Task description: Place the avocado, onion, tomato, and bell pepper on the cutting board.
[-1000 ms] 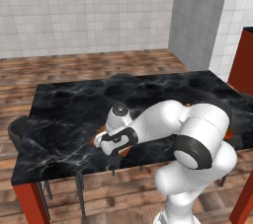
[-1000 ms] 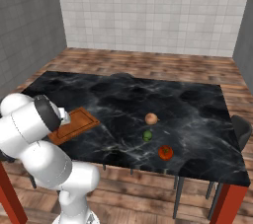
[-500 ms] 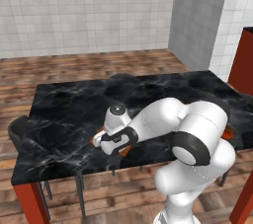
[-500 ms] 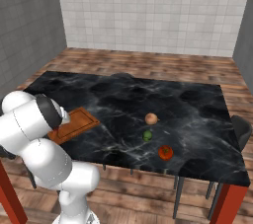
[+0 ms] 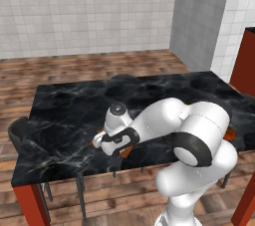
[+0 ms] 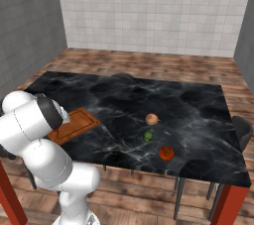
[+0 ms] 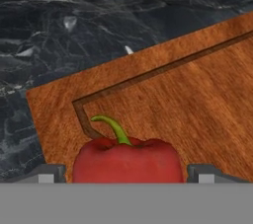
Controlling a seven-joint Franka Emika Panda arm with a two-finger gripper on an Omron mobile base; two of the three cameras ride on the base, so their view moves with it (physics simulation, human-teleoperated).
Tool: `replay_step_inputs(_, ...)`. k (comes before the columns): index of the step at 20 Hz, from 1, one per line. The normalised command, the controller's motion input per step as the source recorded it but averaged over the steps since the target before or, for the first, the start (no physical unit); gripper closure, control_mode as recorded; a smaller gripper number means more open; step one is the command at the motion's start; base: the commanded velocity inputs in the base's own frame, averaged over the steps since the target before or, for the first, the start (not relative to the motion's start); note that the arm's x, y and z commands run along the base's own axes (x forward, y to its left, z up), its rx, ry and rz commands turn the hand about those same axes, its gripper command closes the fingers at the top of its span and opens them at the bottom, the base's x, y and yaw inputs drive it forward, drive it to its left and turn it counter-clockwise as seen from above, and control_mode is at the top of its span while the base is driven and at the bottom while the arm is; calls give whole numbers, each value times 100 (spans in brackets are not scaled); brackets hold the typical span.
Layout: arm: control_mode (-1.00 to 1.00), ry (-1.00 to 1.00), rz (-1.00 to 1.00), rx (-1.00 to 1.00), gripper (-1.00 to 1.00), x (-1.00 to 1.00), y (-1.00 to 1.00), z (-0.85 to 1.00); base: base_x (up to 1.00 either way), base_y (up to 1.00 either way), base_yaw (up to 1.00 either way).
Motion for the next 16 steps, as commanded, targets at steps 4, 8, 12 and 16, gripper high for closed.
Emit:
replay_step_inputs(4,-100,0,0,0,-100,0,0,0,0,0,0)
replay_step_inputs(8,-100,-1,0,0,-100,0,0,0,0,0,0)
replay_step_inputs(12,-100,-9,0,0,-100,-8,0,12,0,0,0)
replay_step_inputs(16,-100,-14,0,0,-100,-17,0,31,0,0,0)
